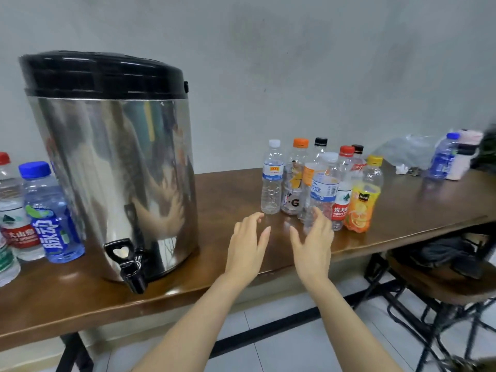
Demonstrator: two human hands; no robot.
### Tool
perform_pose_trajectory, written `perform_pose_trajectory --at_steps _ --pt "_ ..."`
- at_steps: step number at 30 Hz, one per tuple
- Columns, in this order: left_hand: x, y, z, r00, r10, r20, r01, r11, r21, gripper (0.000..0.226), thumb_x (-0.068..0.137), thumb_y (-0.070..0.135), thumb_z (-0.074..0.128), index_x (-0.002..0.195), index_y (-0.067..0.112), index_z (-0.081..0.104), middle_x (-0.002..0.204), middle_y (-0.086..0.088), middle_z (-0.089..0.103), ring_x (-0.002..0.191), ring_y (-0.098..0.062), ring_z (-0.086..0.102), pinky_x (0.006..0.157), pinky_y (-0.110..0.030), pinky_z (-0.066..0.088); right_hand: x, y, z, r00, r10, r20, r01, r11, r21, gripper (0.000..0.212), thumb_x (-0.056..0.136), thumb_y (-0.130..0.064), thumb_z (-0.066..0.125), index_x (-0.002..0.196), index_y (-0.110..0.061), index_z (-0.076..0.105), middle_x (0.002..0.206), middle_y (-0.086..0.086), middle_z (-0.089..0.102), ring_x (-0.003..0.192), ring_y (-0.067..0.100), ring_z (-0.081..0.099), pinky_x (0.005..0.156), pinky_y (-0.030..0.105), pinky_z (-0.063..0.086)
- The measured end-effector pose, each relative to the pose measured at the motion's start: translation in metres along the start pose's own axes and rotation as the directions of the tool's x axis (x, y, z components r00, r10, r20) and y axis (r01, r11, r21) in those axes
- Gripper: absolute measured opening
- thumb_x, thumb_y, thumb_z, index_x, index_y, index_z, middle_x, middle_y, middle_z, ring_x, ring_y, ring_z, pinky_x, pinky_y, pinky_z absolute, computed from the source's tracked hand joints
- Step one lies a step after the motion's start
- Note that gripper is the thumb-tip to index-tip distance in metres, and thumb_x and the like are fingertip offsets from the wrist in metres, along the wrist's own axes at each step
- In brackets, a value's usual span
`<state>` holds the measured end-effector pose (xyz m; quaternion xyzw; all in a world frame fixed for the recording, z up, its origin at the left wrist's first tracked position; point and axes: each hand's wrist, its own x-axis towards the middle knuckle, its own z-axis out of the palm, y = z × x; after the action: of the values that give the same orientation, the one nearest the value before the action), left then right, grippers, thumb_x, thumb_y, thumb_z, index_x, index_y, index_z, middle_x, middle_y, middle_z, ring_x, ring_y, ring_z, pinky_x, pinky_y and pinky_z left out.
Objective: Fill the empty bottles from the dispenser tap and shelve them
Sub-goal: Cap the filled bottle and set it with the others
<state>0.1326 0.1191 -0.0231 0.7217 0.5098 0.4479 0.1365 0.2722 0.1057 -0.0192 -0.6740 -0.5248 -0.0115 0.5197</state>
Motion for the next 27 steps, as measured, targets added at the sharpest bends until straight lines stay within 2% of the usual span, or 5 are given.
perform_pose_trajectory --at_steps 4,10,18,27 --pt "0.016 -0.012 0.026 0.994 -0.087 0.059 0.081 0.991 0.106 0.040 0.104 0.039 0.041 0.141 0.023 0.043 0.139 0.004 0.051 0.127 -0.017 0.041 0.104 -0.037 0.039 0.026 0.022 0.006 0.983 0.143 -0.118 -0.149 0.988 -0.045 0.084 0.082 -0.027 0.077 0.148 -0.010 0.028 0.145 0.016 0.038 0.126 0.034 0.040 0.103 0.044 0.037" --pt "0.026 -0.021 0.029 0.969 -0.244 -0.032 0.244 0.970 -0.006 0.038 0.104 0.034 0.043 0.139 0.019 0.045 0.135 -0.001 0.054 0.125 -0.018 0.041 0.106 -0.037 0.037 0.052 0.038 0.019 0.952 0.280 -0.122 -0.290 0.953 -0.082 0.098 0.078 -0.042 0.079 0.150 -0.010 0.021 0.146 0.017 0.035 0.128 0.038 0.039 0.099 0.052 0.039" --pt "0.021 -0.018 0.033 0.980 -0.197 -0.028 0.198 0.979 0.044 0.037 0.104 0.036 0.041 0.138 0.021 0.046 0.133 0.004 0.055 0.127 -0.015 0.040 0.107 -0.037 0.039 0.060 0.039 0.031 0.933 0.342 -0.115 -0.353 0.931 -0.095 0.095 0.076 -0.047 0.079 0.146 -0.012 0.026 0.139 0.014 0.043 0.125 0.035 0.045 0.096 0.051 0.042" --pt "0.016 -0.015 0.031 0.978 -0.206 -0.032 0.207 0.976 0.061 0.036 0.105 0.037 0.040 0.136 0.022 0.047 0.131 0.005 0.056 0.125 -0.015 0.043 0.106 -0.038 0.041 0.059 0.042 0.032 0.934 0.353 -0.049 -0.356 0.924 -0.140 0.085 0.083 -0.040 0.075 0.146 -0.013 0.026 0.140 0.014 0.045 0.126 0.036 0.046 0.098 0.051 0.039"
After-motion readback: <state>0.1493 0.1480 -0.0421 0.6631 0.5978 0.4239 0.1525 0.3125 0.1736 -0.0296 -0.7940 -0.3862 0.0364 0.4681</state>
